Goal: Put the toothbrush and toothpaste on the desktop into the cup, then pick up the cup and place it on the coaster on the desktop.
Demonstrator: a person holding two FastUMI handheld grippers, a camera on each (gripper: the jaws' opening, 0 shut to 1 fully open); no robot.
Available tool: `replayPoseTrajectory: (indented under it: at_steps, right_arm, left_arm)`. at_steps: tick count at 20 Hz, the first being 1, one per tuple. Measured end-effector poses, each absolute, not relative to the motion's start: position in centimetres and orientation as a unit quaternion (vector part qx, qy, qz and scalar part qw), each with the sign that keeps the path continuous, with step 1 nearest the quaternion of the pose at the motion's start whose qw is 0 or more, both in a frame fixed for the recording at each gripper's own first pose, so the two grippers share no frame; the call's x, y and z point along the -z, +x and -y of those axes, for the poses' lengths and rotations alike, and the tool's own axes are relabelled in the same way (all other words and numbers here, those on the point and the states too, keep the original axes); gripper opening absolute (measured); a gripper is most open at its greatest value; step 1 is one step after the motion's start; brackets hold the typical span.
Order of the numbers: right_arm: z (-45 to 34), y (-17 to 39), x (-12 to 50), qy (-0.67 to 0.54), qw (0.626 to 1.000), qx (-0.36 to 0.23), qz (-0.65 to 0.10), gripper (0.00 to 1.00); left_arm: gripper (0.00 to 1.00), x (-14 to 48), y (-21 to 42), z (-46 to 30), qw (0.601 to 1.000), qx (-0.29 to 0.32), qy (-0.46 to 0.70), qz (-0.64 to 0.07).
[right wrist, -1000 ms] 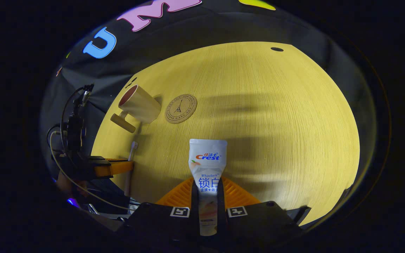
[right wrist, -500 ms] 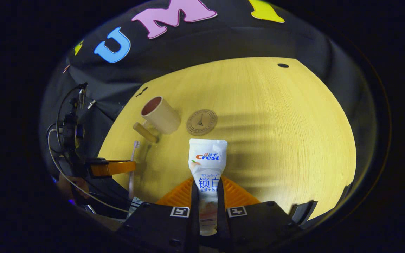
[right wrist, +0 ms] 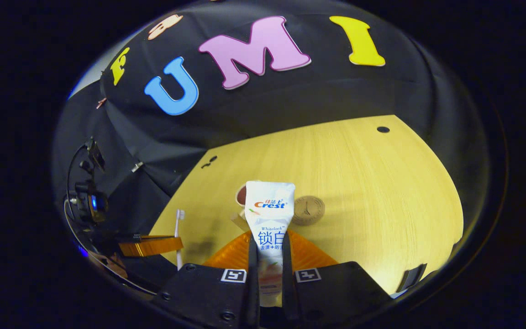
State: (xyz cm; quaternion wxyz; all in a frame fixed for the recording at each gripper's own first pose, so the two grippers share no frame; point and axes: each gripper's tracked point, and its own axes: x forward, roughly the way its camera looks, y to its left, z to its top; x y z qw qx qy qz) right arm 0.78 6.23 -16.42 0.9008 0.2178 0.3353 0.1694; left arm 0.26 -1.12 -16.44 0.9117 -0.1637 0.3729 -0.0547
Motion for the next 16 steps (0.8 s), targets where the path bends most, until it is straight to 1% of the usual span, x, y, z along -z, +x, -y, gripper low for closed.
replayPoseTrajectory:
  at_steps: [4, 6, 11, 16]
  right_arm:
    - [-8.4, 3.4, 13.3, 0.221, 0.915, -0.172, -0.290, 0.24]
    - [-9.4, 5.2, 12.6, 0.225, 0.919, -0.169, -0.276, 0.24]
    - [-12.0, 10.1, 12.3, 0.237, 0.925, -0.164, -0.247, 0.24]
    - [-13.3, 15.1, 13.4, 0.228, 0.936, -0.160, -0.216, 0.24]
  left_arm:
    - [0.06, 14.6, -1.1, -1.3, 0.924, 0.066, -0.152, -0.346]
    - [0.06, 14.4, -1.9, -2.4, 0.926, 0.067, -0.151, -0.340]
    - [0.06, 14.6, -4.0, -5.6, 0.928, 0.050, -0.154, -0.336]
    - [0.06, 14.7, -5.5, -8.4, 0.929, 0.025, -0.154, -0.336]
